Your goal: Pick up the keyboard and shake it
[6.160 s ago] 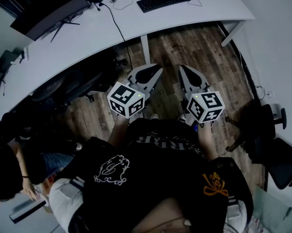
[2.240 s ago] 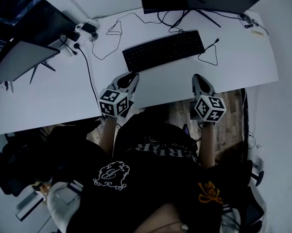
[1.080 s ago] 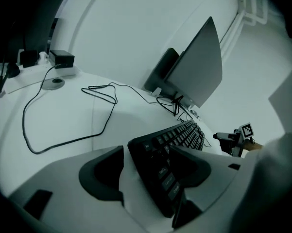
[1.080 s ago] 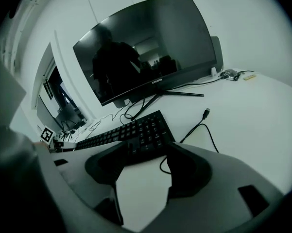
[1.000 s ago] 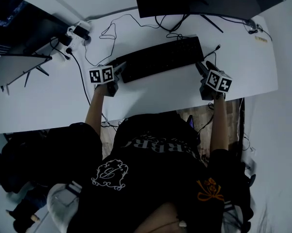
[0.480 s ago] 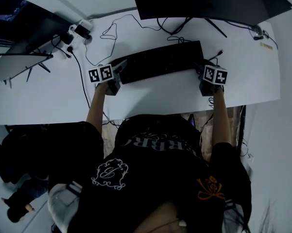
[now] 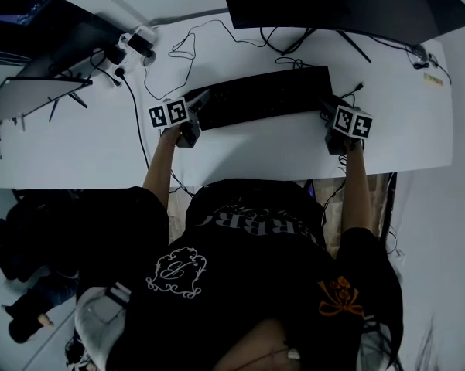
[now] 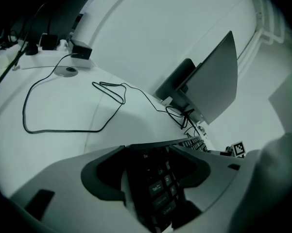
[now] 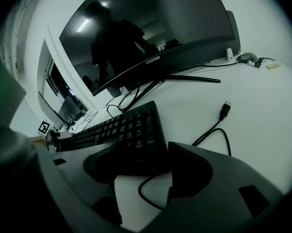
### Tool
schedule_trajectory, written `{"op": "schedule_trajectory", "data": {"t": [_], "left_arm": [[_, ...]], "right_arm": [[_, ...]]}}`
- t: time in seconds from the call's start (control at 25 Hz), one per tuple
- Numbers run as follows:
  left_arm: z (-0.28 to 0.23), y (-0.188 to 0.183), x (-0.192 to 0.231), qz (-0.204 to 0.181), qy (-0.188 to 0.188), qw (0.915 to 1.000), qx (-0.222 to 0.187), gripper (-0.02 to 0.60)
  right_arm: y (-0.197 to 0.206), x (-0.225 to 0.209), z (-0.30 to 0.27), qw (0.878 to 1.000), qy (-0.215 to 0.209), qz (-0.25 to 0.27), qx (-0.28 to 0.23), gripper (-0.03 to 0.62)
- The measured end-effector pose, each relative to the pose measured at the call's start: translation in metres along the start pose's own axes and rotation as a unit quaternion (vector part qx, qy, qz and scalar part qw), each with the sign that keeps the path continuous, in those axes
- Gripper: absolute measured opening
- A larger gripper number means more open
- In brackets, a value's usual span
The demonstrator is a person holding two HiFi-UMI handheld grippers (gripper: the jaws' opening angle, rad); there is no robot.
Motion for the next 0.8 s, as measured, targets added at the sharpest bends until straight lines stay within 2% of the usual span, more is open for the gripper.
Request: {"op": "schedule_trajectory", "data": {"t": [0.12,0.32,0.56,0.8], "left_arm": [[0.003,0.001,-0.002,-0.01,-0.004,0.9999,0.006,0.281],[0.013,-0.008,-0.012,-0.037,0.004,0.9993,-0.005,0.281],[0.022,-0.028,-0.045,-0.082,0.027,0.9959,-0.03,0.279],[0.034,-0.051,-0.091,-0.145,0.06,0.9849,-0.073,0.272]], "right_arm": [[0.001,0.004,0.003,1.0,0.009,0.01,0.01,0.287],[0.009,0.011,0.015,1.0,0.011,-0.006,-0.004,0.285],[0.012,0.013,0.045,0.998,0.03,-0.032,-0.051,0.285],[0.009,0.011,0.078,0.992,0.041,-0.044,-0.113,0.284]]}}
Point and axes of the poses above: the fingertips, and each gripper's own axes: z backward along the fingers, x to its left, y out of its underside, the point moved 7 cm from there along z, backward along the fingers, and after that the axes turned 8 degrees about z, right-handed, at the moved point
